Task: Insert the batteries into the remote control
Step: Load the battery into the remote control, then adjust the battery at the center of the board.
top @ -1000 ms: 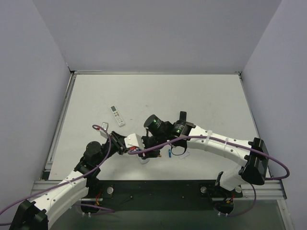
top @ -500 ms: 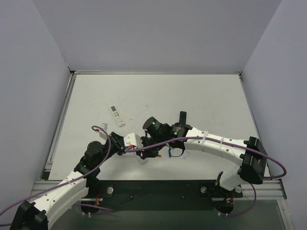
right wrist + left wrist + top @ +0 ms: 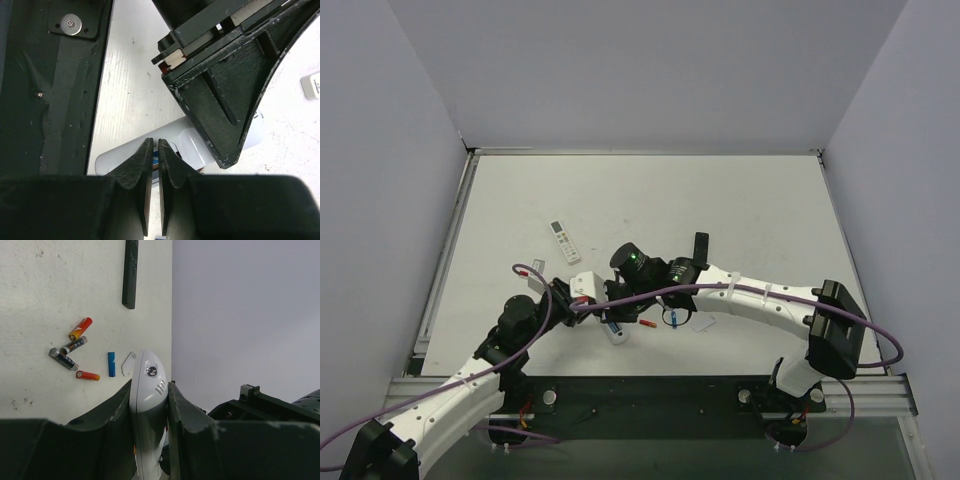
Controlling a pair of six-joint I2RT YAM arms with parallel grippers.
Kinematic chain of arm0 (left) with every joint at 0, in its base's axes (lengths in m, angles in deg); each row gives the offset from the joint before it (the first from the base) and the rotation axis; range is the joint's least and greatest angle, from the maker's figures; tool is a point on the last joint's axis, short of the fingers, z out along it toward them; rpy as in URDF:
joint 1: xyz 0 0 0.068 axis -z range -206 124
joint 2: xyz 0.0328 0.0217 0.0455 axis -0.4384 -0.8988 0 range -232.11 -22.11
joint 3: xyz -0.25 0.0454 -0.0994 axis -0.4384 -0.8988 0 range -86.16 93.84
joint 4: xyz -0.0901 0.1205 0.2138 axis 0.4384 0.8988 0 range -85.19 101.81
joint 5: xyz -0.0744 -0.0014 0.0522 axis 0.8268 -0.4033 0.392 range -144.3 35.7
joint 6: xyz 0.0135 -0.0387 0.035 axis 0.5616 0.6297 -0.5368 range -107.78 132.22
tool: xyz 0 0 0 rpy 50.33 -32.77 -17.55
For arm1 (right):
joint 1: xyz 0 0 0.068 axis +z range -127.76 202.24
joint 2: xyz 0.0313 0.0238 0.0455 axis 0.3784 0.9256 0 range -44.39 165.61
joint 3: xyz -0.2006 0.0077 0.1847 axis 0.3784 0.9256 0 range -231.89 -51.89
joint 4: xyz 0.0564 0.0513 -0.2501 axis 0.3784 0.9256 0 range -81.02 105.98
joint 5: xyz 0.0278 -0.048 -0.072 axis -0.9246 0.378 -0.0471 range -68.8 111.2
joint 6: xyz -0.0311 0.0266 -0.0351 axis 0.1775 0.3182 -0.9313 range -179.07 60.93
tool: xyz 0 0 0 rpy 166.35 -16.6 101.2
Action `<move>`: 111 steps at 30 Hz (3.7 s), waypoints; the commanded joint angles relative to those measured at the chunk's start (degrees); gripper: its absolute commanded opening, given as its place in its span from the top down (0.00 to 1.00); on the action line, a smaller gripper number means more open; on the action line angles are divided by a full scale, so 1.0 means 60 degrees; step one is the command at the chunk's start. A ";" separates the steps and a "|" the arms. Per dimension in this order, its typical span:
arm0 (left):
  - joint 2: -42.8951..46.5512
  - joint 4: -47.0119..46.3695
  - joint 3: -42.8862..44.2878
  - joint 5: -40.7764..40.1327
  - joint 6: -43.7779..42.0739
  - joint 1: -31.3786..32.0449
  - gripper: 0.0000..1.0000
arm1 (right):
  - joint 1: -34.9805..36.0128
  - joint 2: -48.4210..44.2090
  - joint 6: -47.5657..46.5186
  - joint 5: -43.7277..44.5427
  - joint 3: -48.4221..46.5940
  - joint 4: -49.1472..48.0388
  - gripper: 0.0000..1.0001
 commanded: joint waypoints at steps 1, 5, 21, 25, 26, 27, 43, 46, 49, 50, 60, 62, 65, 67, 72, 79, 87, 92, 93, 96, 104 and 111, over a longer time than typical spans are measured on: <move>0.0360 -0.2068 0.0588 0.0511 0.0327 0.0100 1.00 | 0.0048 0.0459 0.0489 -0.0149 -0.0029 -0.0032 0.96; 0.0390 -0.1204 0.0413 0.0146 -0.0480 0.0085 1.00 | 0.0033 0.0020 0.1190 -0.0120 -0.0117 -0.0033 0.97; 0.0418 0.1051 -0.0321 -0.2023 -0.2385 0.0041 1.00 | -0.0728 -0.3262 0.5294 0.4727 0.1566 0.1268 0.55; 0.0697 0.1565 -0.0218 -0.2052 -0.2634 0.0012 1.00 | -0.1007 -0.3511 0.5034 0.5021 0.2314 0.1914 0.55; 0.0784 0.1653 -0.0160 -0.2067 -0.2678 0.0012 1.00 | -0.1065 -0.3483 0.4770 0.5036 0.2416 0.2090 0.55; 0.0843 0.1828 -0.0130 -0.2052 -0.2766 0.0012 1.00 | -0.1153 -0.3424 0.4492 0.5341 0.2519 0.2439 0.55; 0.2132 0.4026 0.0880 -0.2052 -0.3470 -0.0017 1.00 | -0.1432 -0.1154 -0.0606 0.5448 0.2476 0.2663 0.52; 0.2513 0.4670 0.1085 -0.2403 -0.3513 -0.0017 1.00 | -0.1388 -0.0686 -0.0886 0.5241 0.2432 0.2560 0.52; 0.3069 0.5519 0.1320 -0.2754 -0.3660 -0.0032 1.00 | -0.1359 -0.0188 -0.1018 0.5387 0.2315 0.2502 0.52; 0.3331 0.5971 0.1494 -0.2857 -0.3704 -0.0032 1.00 | -0.1344 -0.0085 -0.1063 0.5388 0.2300 0.2502 0.52; 0.4476 0.7440 0.1877 -0.3429 -0.3865 -0.0032 1.00 | -0.1256 0.0765 -0.1239 0.4685 0.1978 0.2224 0.51; 0.4535 0.7484 0.1877 -0.3444 -0.3865 -0.0032 1.00 | -0.1256 0.0839 -0.1239 0.4538 0.1949 0.2092 0.51; 0.4506 0.7484 0.1906 -0.3415 -0.3865 -0.0032 1.00 | -0.1242 0.1043 -0.1166 0.4480 0.1846 0.2019 0.51; 0.4477 0.7455 0.1921 -0.3415 -0.3865 -0.0032 1.00 | -0.1300 0.1234 -0.1107 0.4450 0.1759 0.2018 0.51; 0.4447 0.7425 0.1892 -0.3371 -0.3865 -0.0032 1.00 | -0.1329 0.1644 -0.0946 0.4187 0.1656 0.2033 0.52; 0.4447 0.7367 0.1833 -0.3312 -0.3792 -0.0032 1.00 | -0.1432 0.1821 -0.0566 0.3703 0.1334 0.2077 0.53; 0.4447 0.7426 0.1877 -0.3312 -0.3792 -0.0032 1.00 | -0.1988 0.0665 0.1787 0.3937 0.1099 0.2077 0.53; 0.4330 0.7236 0.1818 -0.3239 -0.3763 -0.0032 1.00 | -0.2018 -0.0083 0.3913 0.3572 0.1245 0.1946 0.58; 0.4286 0.7206 0.1804 -0.3210 -0.3748 -0.0032 1.00 | -0.2032 -0.0127 0.4265 0.3528 0.1318 0.1785 0.65; 0.4125 0.6972 0.1745 -0.3078 -0.3719 -0.0032 1.00 | -0.1989 -0.0230 0.5613 0.3600 0.1596 0.1405 0.77; 0.3847 0.6620 0.1672 -0.2814 -0.3646 -0.0032 1.00 | -0.1930 0.0252 0.7124 0.3674 0.1861 0.0979 0.86; 0.3803 0.6459 0.1540 -0.2697 -0.3543 -0.0032 1.00 | -0.1886 0.0882 0.7462 0.3483 0.1890 0.0700 0.86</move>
